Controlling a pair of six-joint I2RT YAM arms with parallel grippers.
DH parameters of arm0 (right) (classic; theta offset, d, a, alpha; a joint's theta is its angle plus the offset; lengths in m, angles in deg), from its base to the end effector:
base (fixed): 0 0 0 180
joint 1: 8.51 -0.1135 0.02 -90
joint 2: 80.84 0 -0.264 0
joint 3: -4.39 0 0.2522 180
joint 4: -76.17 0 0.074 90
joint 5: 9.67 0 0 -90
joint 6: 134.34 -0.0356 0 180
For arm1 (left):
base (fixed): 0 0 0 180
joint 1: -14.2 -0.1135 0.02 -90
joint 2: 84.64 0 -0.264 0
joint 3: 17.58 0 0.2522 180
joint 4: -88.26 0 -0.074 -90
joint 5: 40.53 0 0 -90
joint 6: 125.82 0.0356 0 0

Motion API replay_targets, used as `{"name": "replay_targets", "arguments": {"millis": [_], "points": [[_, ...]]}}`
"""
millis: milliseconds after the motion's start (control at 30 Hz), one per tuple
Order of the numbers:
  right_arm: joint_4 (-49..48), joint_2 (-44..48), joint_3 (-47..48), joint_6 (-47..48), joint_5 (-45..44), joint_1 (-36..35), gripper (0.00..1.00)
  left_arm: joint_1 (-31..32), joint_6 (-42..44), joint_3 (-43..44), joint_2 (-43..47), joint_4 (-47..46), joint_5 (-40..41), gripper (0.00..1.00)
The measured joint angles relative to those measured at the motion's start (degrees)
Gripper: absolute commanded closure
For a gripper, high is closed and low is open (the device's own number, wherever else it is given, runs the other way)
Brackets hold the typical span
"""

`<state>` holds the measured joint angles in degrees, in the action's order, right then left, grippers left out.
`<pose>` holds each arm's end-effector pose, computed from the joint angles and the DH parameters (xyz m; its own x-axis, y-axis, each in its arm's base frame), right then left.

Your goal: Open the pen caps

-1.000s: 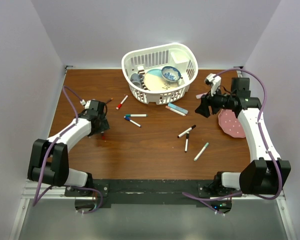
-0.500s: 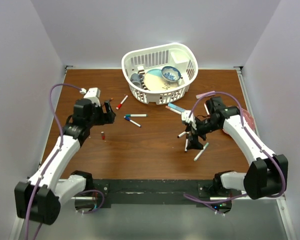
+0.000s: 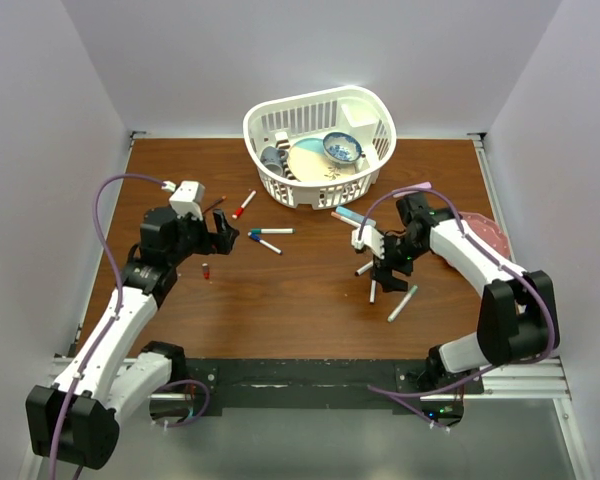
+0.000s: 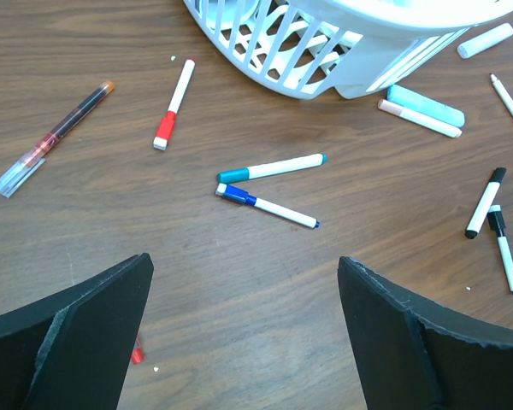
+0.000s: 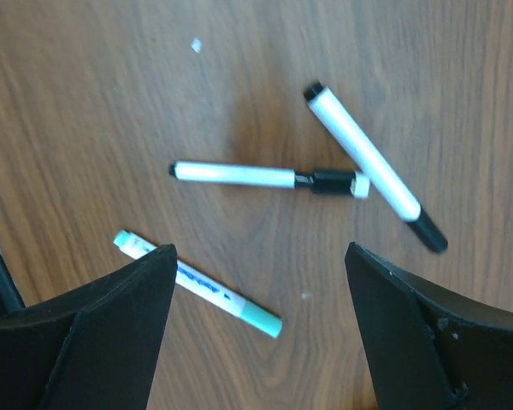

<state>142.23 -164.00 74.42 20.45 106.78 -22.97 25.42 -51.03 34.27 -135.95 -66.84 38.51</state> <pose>0.2420 0.0788 0.2143 -0.1297 -0.8700 -0.4757 -0.9902 0.1385 0.0167 0.2011 -0.0468 0.2770 -0.4851 -0.1664 -0.8585 0.2421 0.9178 -0.3147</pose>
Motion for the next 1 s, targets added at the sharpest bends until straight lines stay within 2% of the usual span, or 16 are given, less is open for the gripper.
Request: {"name": "replay_targets", "arguments": {"millis": [67,133,233,333,467,633,833,933,1000], "points": [[-0.33,0.74,-0.42,-0.98,-3.10,-0.17,0.16,-0.02,0.00,-0.04,0.37,-0.09,-0.02,0.05],[0.37,1.73,-0.79,-1.03,-5.84,-0.15,0.23,-0.02,0.00,-0.07,0.68,-0.35,-0.02,0.05],[2.67,2.05,-0.81,0.37,-7.37,0.66,0.23,-0.02,-0.02,-0.09,0.72,-0.55,-0.02,0.05],[3.39,3.63,-3.21,4.79,-7.74,1.70,0.19,-0.02,-0.02,-0.09,0.83,-0.61,0.00,0.05],[3.72,7.56,-10.05,13.42,-9.66,2.16,0.24,0.00,-0.02,-0.11,1.20,-0.79,0.00,0.05],[3.26,3.58,-10.54,19.69,-10.03,1.81,0.30,0.00,-0.04,-0.13,1.20,-0.81,0.13,0.06],[0.35,1.18,-12.26,22.97,-11.45,-0.63,0.38,0.00,-0.04,-0.13,0.94,-0.79,0.42,0.06],[-1.22,1.40,-13.57,23.89,-13.46,-2.64,0.49,-0.02,-0.04,-0.13,0.55,-0.79,0.52,0.06],[-2.69,1.70,-14.14,23.89,-14.84,-4.20,0.61,-0.02,-0.04,-0.13,0.44,-0.79,0.52,0.06]]}}
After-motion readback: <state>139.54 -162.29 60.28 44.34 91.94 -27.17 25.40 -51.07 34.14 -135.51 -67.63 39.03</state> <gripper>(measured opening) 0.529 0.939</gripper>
